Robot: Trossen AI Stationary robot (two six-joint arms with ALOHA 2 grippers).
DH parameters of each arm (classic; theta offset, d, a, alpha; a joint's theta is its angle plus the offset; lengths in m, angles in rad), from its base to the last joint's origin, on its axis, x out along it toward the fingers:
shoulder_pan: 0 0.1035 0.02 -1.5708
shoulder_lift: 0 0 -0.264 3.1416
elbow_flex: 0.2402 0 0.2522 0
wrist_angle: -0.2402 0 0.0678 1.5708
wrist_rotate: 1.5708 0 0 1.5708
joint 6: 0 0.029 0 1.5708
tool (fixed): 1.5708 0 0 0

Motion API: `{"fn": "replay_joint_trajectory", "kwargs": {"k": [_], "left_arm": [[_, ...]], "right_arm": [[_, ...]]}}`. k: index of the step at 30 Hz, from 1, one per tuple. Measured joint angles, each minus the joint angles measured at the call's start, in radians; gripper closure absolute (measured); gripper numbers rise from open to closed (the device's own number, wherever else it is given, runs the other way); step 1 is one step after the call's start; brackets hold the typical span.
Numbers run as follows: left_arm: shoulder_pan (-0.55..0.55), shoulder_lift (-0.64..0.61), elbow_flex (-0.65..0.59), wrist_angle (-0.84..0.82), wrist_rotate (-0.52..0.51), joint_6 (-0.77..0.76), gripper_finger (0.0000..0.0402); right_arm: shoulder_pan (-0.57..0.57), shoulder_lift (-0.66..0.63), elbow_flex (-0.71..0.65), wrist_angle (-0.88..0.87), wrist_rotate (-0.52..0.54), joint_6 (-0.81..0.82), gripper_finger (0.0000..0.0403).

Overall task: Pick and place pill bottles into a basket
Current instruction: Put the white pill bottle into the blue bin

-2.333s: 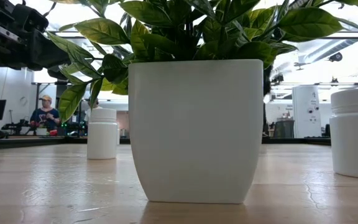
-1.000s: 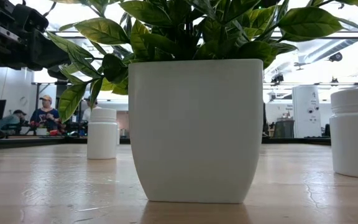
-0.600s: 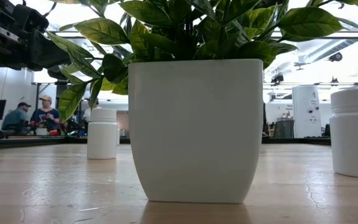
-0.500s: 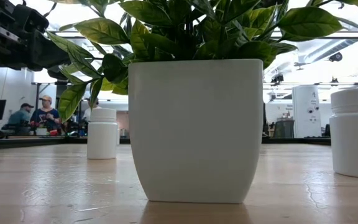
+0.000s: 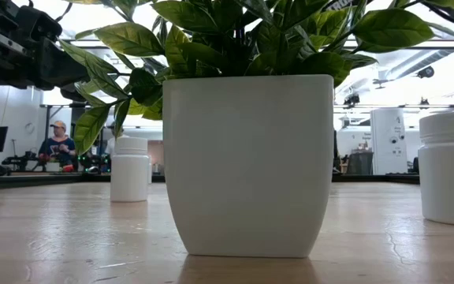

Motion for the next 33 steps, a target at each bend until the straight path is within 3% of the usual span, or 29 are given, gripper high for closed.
{"fn": "replay_joint_trajectory", "kwargs": {"k": [14,29,33], "left_arm": [[0.0,0.0,0.0,0.0,0.0,-0.001,0.04],[0.0,0.002,0.0,-0.002,-0.003,-0.002,0.04],[0.0,0.002,0.0,-0.002,-0.002,-0.002,0.04]], "right_arm": [[-0.017,0.112,0.06,-0.02,0.009,-0.028,0.0254],[-0.018,0.117,0.072,-0.042,0.057,-0.03,0.0253],[-0.018,0.117,0.072,-0.044,0.057,-0.018,0.0231]]}}
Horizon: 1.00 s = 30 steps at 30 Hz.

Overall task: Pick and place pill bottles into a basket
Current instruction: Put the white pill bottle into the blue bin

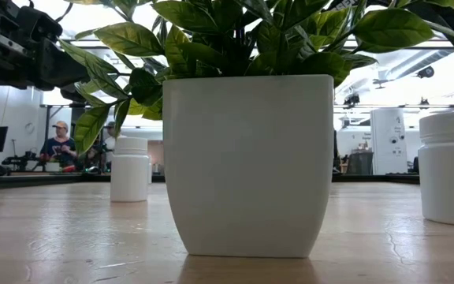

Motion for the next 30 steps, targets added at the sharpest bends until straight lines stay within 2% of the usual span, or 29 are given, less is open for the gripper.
{"fn": "replay_joint_trajectory", "kwargs": {"k": [4,15,30], "left_arm": [[0.0,0.0,0.0,0.0,0.003,0.0,0.04],[0.0,0.0,0.0,0.0,0.003,0.0,0.04],[0.0,0.0,0.0,0.0,0.003,0.0,0.04]], "right_arm": [[0.0,0.0,0.0,-0.001,0.003,0.004,0.022],[0.0,0.0,-0.001,0.0,-0.012,0.004,0.0229],[0.0,0.0,-0.002,0.026,-0.015,0.028,0.0173]]}}
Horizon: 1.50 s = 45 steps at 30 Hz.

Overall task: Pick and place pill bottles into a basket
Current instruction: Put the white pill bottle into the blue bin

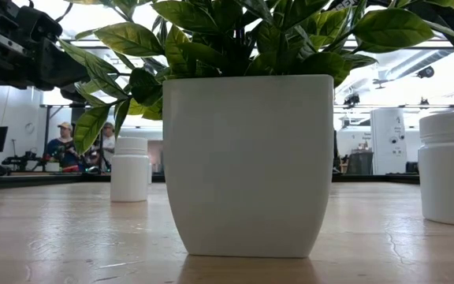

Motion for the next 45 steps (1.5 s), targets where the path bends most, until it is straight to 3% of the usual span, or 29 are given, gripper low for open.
{"fn": "replay_joint_trajectory", "kwargs": {"k": [12,34,45], "left_arm": [[0.0,0.0,0.0,0.0,0.0,0.0,0.04],[0.0,0.0,0.0,0.0,0.0,0.001,0.04],[0.0,0.0,0.0,0.0,0.008,0.001,0.04]], "right_arm": [[0.002,0.0,0.0,-0.001,0.007,0.004,0.0129],[0.002,-0.009,0.064,-0.057,0.007,-0.001,0.014],[0.017,-0.015,0.249,-0.383,0.008,0.003,0.0156]]}}
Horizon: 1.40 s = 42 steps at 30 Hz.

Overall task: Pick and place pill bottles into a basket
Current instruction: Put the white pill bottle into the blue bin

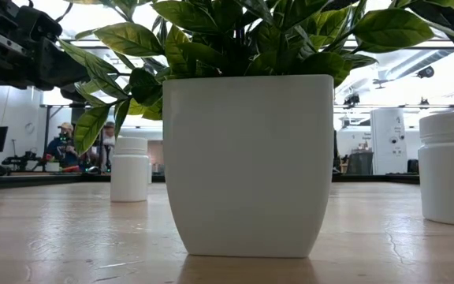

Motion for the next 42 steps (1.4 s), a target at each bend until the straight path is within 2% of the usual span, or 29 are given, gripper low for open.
{"fn": "replay_joint_trajectory", "kwargs": {"k": [9,19,26,31,37,42], "left_arm": [[0.0,0.0,0.0,0.0,0.002,0.0,0.04],[0.0,0.0,0.0,-0.001,0.002,0.0,0.04],[0.0,-0.003,0.0,-0.002,0.004,0.0,0.04],[0.0,-0.002,0.0,0.001,0.004,0.001,0.04],[0.0,-0.002,0.0,0.001,0.004,0.001,0.04],[0.0,0.0,0.0,0.001,0.005,0.001,0.04]], "right_arm": [[0.105,-0.054,0.003,-0.066,-0.009,0.029,0.0195],[0.248,-0.218,-0.144,-0.019,0.001,0.129,0.0279],[0.312,-0.417,-0.378,0.138,0.057,0.221,0.0348],[0.325,-0.595,-0.6,0.343,0.06,0.279,0.0385],[0.324,-0.783,-0.841,0.594,0.062,0.322,0.0394],[0.356,-0.868,-0.954,0.682,0.049,0.351,0.0394]]}}
